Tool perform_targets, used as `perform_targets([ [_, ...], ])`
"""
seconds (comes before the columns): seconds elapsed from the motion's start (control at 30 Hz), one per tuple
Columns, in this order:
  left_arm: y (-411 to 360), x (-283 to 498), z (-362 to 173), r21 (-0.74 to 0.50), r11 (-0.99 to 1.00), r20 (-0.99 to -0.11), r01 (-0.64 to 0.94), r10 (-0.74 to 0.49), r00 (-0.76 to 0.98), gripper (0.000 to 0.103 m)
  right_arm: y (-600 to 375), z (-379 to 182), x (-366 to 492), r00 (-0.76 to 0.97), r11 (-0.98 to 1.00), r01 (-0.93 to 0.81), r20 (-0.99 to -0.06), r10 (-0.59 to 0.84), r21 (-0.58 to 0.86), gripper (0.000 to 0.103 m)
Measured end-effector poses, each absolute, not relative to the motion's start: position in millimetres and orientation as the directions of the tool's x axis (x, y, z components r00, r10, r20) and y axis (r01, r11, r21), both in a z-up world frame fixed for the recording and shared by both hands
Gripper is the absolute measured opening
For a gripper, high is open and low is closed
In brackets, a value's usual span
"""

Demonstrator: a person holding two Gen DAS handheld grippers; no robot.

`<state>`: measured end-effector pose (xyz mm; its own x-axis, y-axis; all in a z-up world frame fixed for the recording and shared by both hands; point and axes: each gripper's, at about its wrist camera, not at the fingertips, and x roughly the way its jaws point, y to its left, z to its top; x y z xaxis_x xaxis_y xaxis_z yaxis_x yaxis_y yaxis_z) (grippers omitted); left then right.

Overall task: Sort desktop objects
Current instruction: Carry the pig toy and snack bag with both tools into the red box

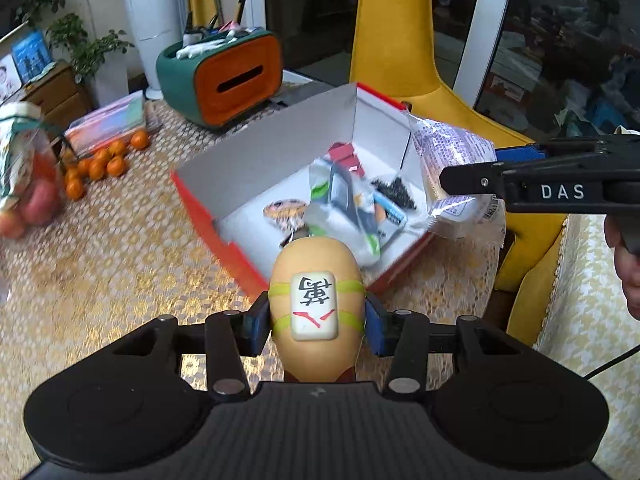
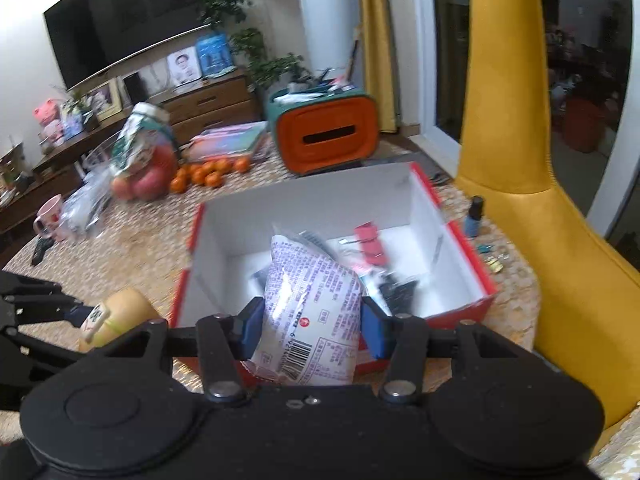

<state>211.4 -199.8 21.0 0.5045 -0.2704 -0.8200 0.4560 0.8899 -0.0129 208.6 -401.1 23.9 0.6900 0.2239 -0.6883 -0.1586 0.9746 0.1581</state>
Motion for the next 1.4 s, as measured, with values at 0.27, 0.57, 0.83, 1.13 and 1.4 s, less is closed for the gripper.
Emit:
perform_targets([
  [0.27, -217.7, 249.2, 19.5, 0.019, 0.902, -0.822, 0.431, -0.232, 0.521, 0.046, -421.8, 14.9, 241.9, 0.694, 0.982, -0.114, -0.696, 0.187, 0.150, 0.050],
  [0.57, -230.9, 293.8, -1.3, 0.050, 0.913, -0.832, 0.406, -0.187, 0.523, 0.046, -427.6, 1.7, 279.1, 0.682, 0.985, -0.108, -0.710, 0.174, 0.138, 0.050],
  [0.83, -231.6, 325.2, -26.6, 0.049, 0.929, -0.844, 0.367, -0.159, 0.513, 0.046, -423.4, -17.3, 304.9, 0.660, 0.986, -0.116, -0.732, 0.169, 0.123, 0.049],
  [1.13, -238.6, 338.1, -48.0, 0.045, 0.924, -0.858, 0.381, -0.160, 0.489, 0.046, -415.5, -44.7, 319.5, 0.612, 0.985, -0.132, -0.773, 0.169, 0.111, 0.049],
  [1.4, -237.3, 344.7, -53.6, 0.031, 0.924, -0.862, 0.381, -0.168, 0.478, 0.046, -417.1, -53.0, 318.2, 0.599, 0.986, -0.135, -0.784, 0.164, 0.102, 0.050],
])
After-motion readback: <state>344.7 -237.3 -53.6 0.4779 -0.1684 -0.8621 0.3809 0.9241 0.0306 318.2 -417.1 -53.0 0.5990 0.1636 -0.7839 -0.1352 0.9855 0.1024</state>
